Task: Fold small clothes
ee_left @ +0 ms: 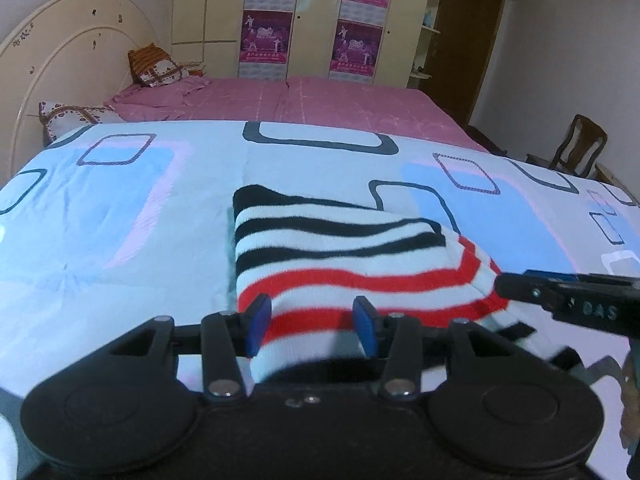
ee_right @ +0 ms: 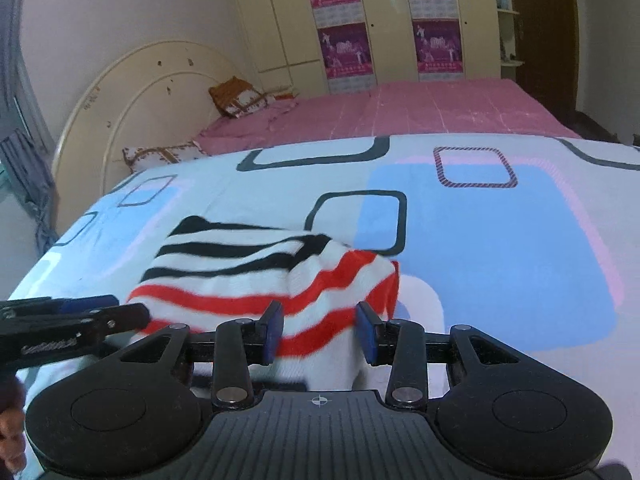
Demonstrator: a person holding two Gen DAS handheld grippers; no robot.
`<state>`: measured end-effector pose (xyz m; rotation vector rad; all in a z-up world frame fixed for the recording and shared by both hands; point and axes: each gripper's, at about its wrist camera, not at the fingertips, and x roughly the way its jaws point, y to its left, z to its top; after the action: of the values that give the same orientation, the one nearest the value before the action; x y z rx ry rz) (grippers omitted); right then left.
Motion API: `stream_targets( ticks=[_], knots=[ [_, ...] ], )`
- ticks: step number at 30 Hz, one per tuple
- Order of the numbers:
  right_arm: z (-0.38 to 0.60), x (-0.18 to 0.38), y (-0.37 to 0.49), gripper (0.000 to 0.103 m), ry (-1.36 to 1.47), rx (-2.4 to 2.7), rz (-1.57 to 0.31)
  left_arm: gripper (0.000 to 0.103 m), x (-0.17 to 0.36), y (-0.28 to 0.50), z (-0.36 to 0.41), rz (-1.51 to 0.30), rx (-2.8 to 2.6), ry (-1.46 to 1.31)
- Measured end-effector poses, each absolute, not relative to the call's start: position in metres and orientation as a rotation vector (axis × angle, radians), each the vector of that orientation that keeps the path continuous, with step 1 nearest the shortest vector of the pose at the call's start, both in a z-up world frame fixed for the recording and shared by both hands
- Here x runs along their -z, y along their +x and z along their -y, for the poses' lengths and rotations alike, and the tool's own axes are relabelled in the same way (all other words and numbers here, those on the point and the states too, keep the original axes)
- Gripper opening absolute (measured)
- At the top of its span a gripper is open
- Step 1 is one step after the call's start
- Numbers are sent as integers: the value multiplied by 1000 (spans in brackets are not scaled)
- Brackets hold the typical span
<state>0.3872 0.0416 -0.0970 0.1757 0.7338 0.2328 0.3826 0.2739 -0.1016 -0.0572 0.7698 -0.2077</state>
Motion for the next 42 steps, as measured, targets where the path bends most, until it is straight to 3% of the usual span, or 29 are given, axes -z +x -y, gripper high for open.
stream_targets(
  ticks=[10,16,19,30,32,35,37,40,42],
  knots=[
    [-42,124,347,40,153,-162,-797,56,107,348,-275,-776,216,-39],
    [-44,107,331,40,152,-153,-761,56,98,343,-275,-778,223,-13],
    [-42,100,312,40,161,-159,-750,61,94,326,-278,-770,237,-11],
    [-55,135,296,40,41,-130,-806,70,123,309,-284,-841,201,-51],
    [-52,137,295,50,56,-122,-805,70,121,308,-283,-846,191,-51],
    [-39,140,298,54,162,-113,-834,72,116,305,-283,-860,165,-74],
    [-31,138,300,57,224,-118,-857,80,112,301,-281,-868,144,-81],
    [-24,122,294,75,247,-90,-854,91,99,284,-278,-839,108,-83],
    [-18,109,280,76,288,-105,-821,103,88,270,-274,-806,84,-64]
  ],
)
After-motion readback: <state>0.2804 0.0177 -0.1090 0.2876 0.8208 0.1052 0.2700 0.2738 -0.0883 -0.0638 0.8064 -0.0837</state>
